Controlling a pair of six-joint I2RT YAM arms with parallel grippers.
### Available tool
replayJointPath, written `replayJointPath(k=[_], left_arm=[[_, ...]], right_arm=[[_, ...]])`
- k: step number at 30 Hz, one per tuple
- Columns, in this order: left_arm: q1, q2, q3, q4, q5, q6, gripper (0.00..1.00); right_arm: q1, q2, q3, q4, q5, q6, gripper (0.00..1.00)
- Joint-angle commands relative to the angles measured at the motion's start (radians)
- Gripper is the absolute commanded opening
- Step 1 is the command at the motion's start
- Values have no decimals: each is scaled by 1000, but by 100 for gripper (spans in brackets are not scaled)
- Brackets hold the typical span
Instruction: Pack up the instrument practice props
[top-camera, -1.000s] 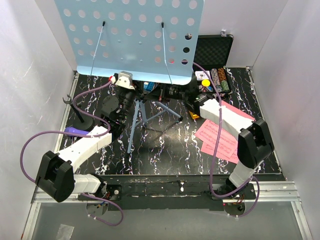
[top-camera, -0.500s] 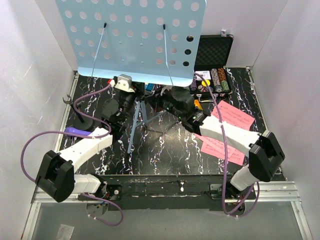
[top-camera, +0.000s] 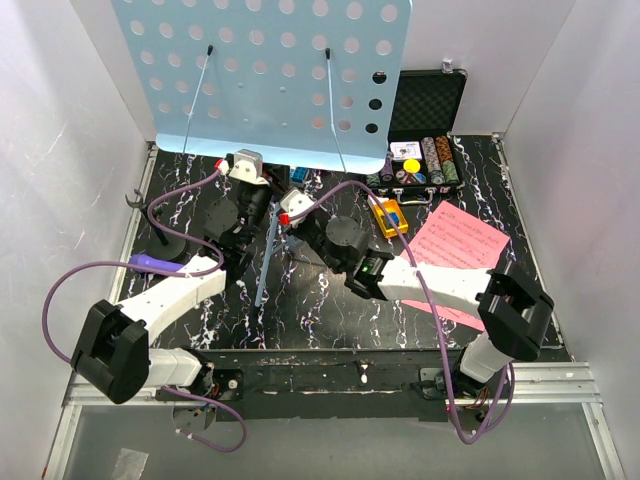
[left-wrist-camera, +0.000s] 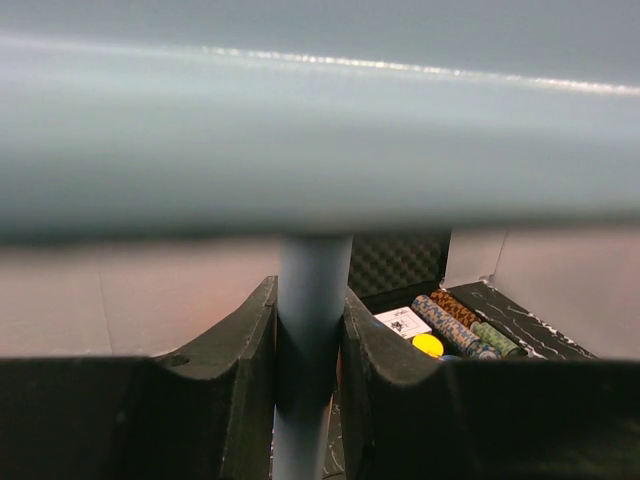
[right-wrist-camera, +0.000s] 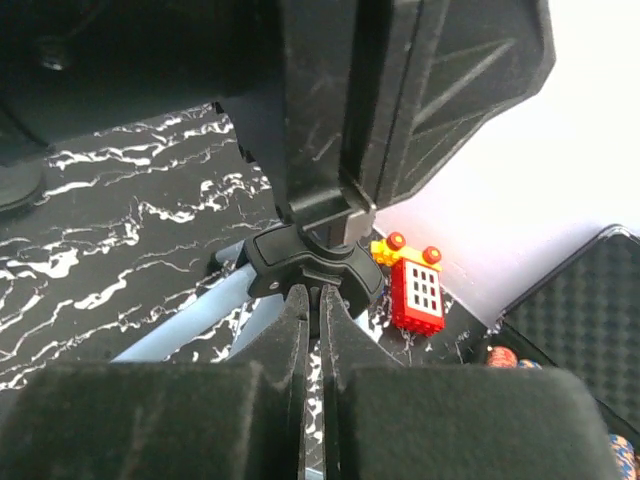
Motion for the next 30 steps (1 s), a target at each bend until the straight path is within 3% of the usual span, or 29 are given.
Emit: replayJointPath(k=[1, 3, 4, 5, 13, 17, 19, 25, 30], left_arm=[[-16, 78, -114, -339, -54, -92, 0], [-16, 84, -112, -337, -56, -90, 0], [-16, 82, -114, -339, -56, -90, 0], [-16, 84, -115, -339, -56, -90, 0], [-18, 52, -151, -291, -74, -113, 2], [-18, 10, -146, -291, -64, -94, 25], [-16, -10, -137, -302, -60, -84, 32], [-16, -54, -117, -314, -53, -75, 43], [-15, -65, -103, -290, -48, -75, 46]], right_arm=[[-29, 10, 22, -284, 252, -104, 8], [-28, -48, 15, -385, 184, -8, 54], [-28, -82, -2, -396, 159, 28, 82], [-28, -108, -12, -415, 151, 75, 86], [-3, -310, -90, -620, 105, 399, 89], [-2, -389, -120, -677, 99, 487, 90], [-2, -410, -128, -691, 99, 501, 91], [-2, -427, -133, -708, 102, 543, 92], [-2, -415, -131, -708, 65, 590, 92]])
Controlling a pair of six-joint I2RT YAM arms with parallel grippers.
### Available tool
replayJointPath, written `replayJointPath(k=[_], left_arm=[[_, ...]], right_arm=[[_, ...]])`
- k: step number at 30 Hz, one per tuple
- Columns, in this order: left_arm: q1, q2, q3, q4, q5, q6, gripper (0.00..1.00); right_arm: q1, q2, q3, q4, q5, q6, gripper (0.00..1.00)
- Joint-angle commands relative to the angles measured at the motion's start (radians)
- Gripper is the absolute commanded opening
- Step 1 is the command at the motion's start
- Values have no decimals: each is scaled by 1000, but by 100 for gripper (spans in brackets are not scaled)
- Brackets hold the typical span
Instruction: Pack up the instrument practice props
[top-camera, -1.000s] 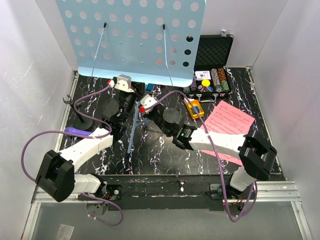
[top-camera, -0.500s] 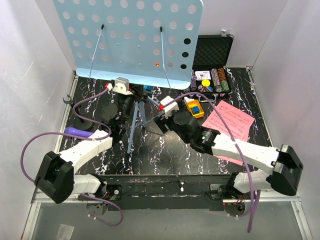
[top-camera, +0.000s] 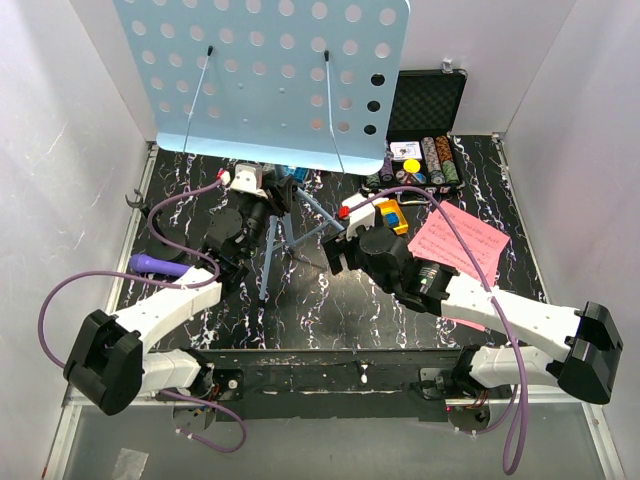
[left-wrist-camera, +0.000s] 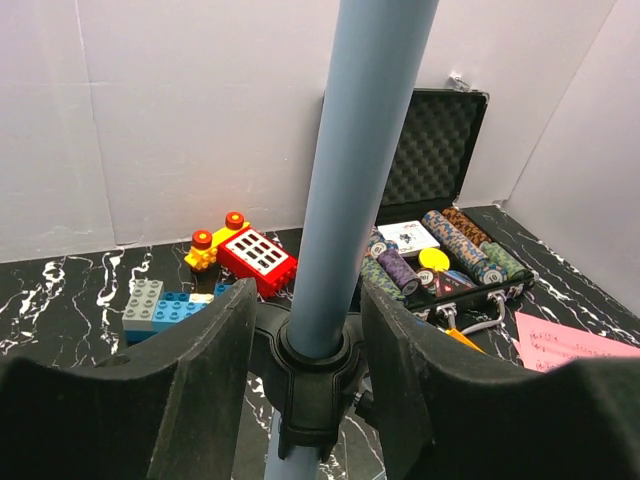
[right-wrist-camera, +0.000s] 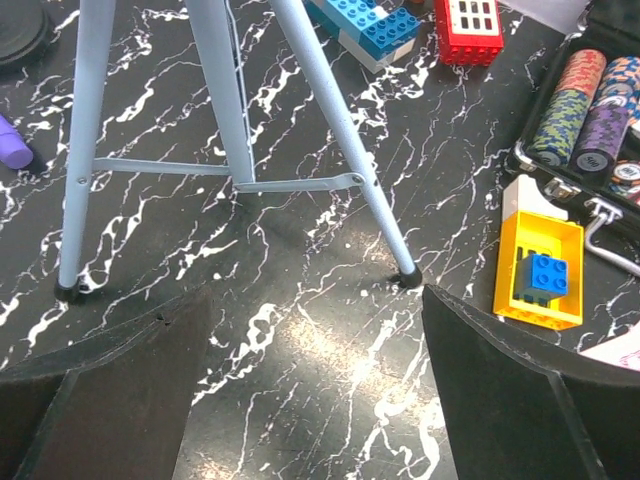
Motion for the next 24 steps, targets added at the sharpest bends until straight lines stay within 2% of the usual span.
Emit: replayJointPath(k=[1, 5, 12, 24], left_arm=[[-6, 1, -9, -134, 14, -2, 46], [-8, -19, -14, -94, 21, -14, 48], [-6, -65, -34, -34, 17, -30, 59], [-8, -135, -32, 30, 11, -48, 68]], right_arm=[[2, -1, 3, 15, -32, 72, 93], [2, 11, 0, -11, -43, 97, 93], [0, 32, 9, -9, -65, 129, 94], [-6, 59, 15, 0, -88, 151, 94]])
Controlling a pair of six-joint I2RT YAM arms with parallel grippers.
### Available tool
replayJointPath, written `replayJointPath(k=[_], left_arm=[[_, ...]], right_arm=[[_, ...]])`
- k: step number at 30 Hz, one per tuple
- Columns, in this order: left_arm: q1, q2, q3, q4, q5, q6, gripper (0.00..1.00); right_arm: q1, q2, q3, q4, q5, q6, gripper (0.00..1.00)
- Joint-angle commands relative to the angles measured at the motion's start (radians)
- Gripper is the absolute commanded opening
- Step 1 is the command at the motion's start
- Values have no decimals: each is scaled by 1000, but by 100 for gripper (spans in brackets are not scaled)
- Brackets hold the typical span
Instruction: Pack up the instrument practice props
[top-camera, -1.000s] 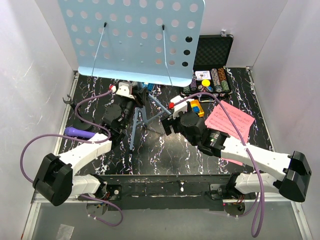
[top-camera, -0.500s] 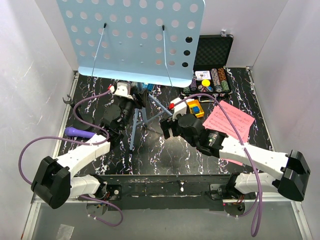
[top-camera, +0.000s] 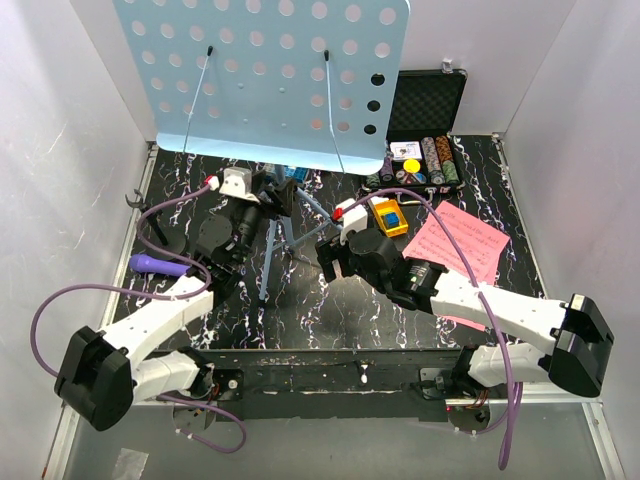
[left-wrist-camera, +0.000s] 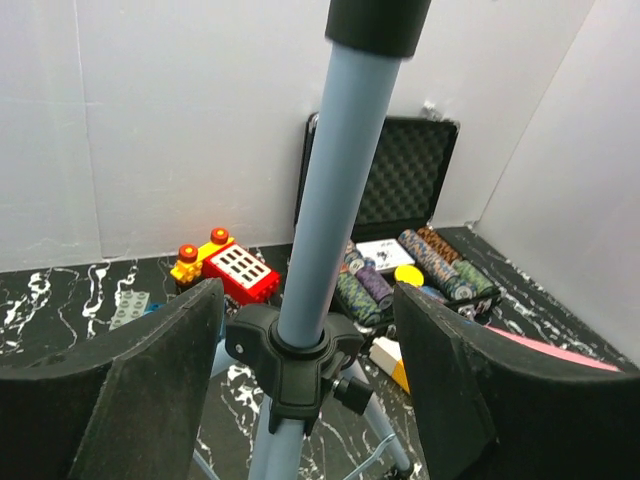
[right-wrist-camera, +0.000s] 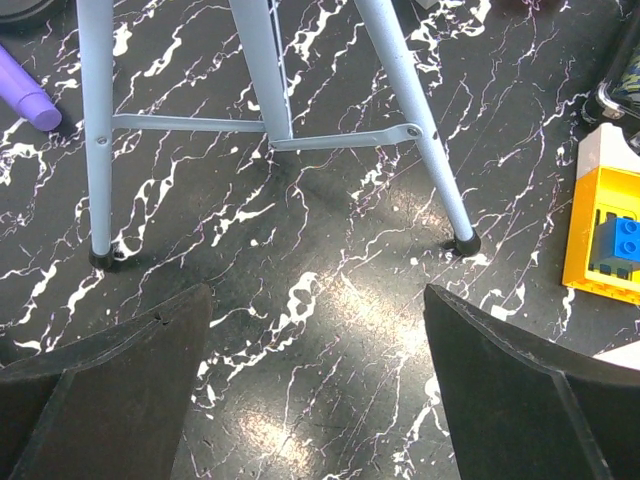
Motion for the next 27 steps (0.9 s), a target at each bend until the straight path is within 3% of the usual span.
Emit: replayJointPath(k=[1, 13, 23, 27], left_arm=[[-5, -46, -5, 62, 8, -13, 68], [-5, 51, 79, 166, 77, 25, 59], [-5, 107, 130, 206, 91, 76, 51], [-5, 121, 143, 211, 99, 97, 36]], right_arm=[[-3, -4, 13, 36, -7, 22, 94], [-6, -1, 1, 41, 1, 32, 94], [-6, 0, -102, 209, -13, 73, 93], [-6, -4, -164, 341, -5, 72, 91]])
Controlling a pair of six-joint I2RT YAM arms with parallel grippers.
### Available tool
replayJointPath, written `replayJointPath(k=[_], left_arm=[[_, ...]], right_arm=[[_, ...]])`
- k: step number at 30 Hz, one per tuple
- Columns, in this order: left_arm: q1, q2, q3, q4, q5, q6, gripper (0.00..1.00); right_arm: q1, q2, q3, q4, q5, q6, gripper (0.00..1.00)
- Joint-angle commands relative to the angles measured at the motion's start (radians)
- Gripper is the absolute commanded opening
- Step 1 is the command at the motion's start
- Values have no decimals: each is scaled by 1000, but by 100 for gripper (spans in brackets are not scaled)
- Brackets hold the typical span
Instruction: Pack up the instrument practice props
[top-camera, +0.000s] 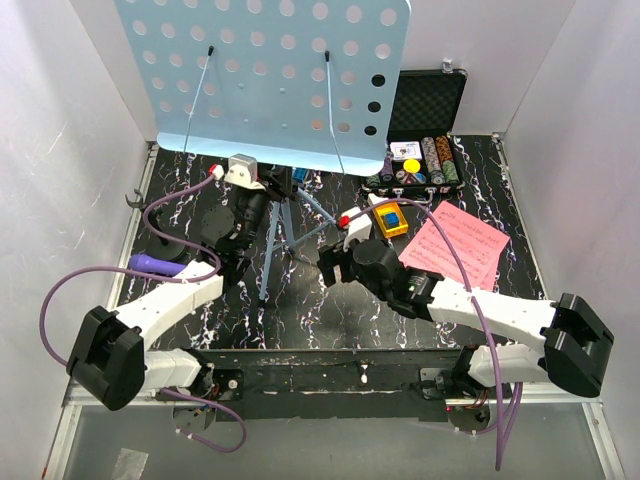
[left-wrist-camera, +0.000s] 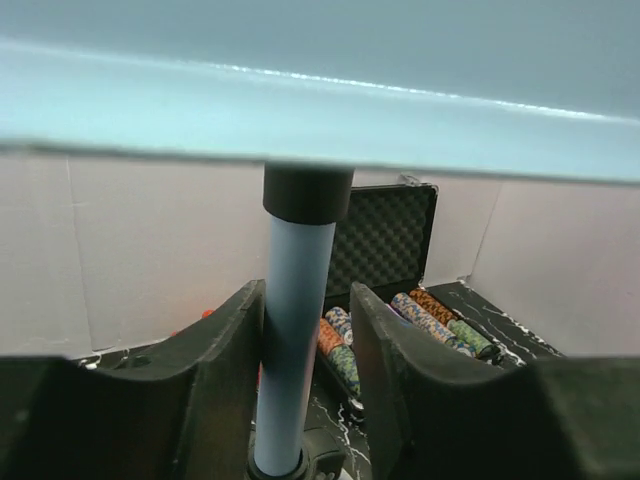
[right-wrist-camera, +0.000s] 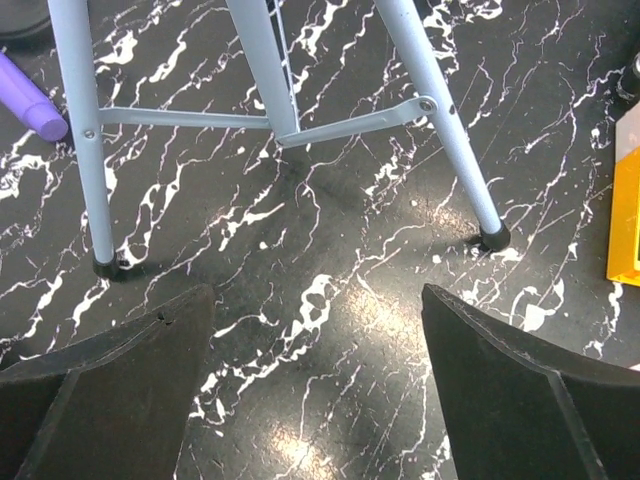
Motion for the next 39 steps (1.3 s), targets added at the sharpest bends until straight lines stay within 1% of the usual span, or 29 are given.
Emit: replayJointPath(k=[1, 4, 6, 9, 14, 16, 17, 19, 21, 22, 24, 30, 39], left_arm=[[-6, 11, 45, 30, 29, 38, 30], [-6, 9, 40, 21, 35, 50, 16], [-6, 9, 35, 14, 34, 57, 10], [-6, 5, 25, 1, 37, 63, 1], [-6, -9, 15, -29, 44, 109, 0], [-6, -14, 15, -48, 40, 109, 0], [-6, -17, 18, -68, 35, 106, 0], [-6, -23, 22, -91, 31, 95, 0], [-6, -32, 25, -115, 29, 86, 0], [-8, -35, 25, -124, 27, 81, 0], [-6, -38, 22, -138, 27, 83, 0], [-6, -40, 12, -163, 26, 87, 0], [-8, -49, -11, -164, 24, 90, 0]], right_arm=[[-1, -5, -61, 222, 6, 11, 91], [0, 9, -95, 306, -43, -25, 91], [-1, 32, -95, 332, -80, -47, 92], [-1, 56, -92, 383, -64, -81, 92], [-1, 130, -92, 608, -24, -180, 92], [0, 196, -72, 682, -5, -203, 92], [-1, 249, -58, 792, 9, -231, 91], [-1, 323, -35, 890, 47, -257, 90], [-1, 383, 1, 955, 70, -263, 89], [-1, 409, 27, 975, 73, -292, 89], [-1, 452, 60, 992, 69, -294, 88], [-9, 544, 164, 1024, 118, -291, 88], [-24, 619, 262, 940, 121, -276, 81]])
